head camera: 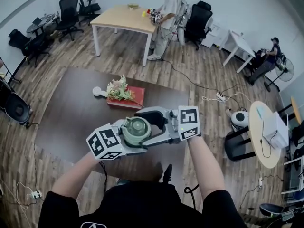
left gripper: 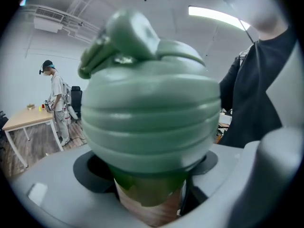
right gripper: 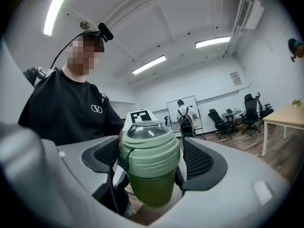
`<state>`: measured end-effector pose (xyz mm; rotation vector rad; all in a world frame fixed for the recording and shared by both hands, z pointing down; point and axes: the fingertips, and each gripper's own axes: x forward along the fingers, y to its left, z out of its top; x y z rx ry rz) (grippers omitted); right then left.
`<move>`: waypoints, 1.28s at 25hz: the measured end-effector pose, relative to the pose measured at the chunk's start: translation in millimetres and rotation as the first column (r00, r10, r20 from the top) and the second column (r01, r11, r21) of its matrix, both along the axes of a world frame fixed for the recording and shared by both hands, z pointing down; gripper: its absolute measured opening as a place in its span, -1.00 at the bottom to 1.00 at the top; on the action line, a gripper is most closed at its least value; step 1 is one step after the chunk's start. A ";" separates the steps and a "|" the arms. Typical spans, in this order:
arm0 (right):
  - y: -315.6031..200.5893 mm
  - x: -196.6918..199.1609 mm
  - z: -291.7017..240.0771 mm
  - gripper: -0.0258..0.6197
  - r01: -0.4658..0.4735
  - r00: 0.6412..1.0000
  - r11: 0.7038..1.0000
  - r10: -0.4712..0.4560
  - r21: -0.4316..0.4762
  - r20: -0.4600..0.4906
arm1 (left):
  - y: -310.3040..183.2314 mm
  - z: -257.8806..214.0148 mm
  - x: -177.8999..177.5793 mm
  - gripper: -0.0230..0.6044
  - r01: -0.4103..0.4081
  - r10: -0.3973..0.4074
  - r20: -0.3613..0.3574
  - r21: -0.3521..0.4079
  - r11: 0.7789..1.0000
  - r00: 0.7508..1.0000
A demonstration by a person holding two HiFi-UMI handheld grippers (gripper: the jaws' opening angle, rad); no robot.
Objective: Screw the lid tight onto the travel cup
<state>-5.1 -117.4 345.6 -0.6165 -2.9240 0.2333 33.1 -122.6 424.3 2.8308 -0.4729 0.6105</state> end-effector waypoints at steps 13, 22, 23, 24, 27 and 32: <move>-31.1 -29.4 5.8 0.33 -0.683 0.730 0.730 0.683 -0.023 0.003 | -40.3 12.2 -36.7 0.37 0.207 -0.211 0.062 0.058 0.977 0.976; -30.8 -10.1 12.4 0.34 -0.927 0.373 0.375 0.921 -0.006 -0.109 | -38.1 15.7 -17.8 0.37 0.165 -0.170 0.069 0.075 0.983 0.983; -29.6 -10.9 10.2 0.34 -0.907 0.420 0.421 0.903 -0.012 -0.087 | -37.7 13.8 -18.0 0.37 0.158 -0.163 0.062 0.074 0.985 0.985; -27.8 -11.0 6.6 0.34 -0.874 0.485 0.484 0.872 -0.033 -0.060 | -36.6 11.3 -18.4 0.37 0.151 -0.155 0.050 0.070 0.986 0.987; -25.2 0.8 -12.0 0.37 -0.703 0.697 0.698 0.714 -0.134 0.062 | -29.0 3.3 -18.9 0.37 0.129 -0.130 0.017 0.054 0.990 0.991; -18.5 17.3 -1.8 0.40 -0.313 0.941 0.949 0.315 -0.032 0.123 | -13.6 -5.4 -12.2 0.37 0.075 -0.075 -0.029 0.014 0.997 0.997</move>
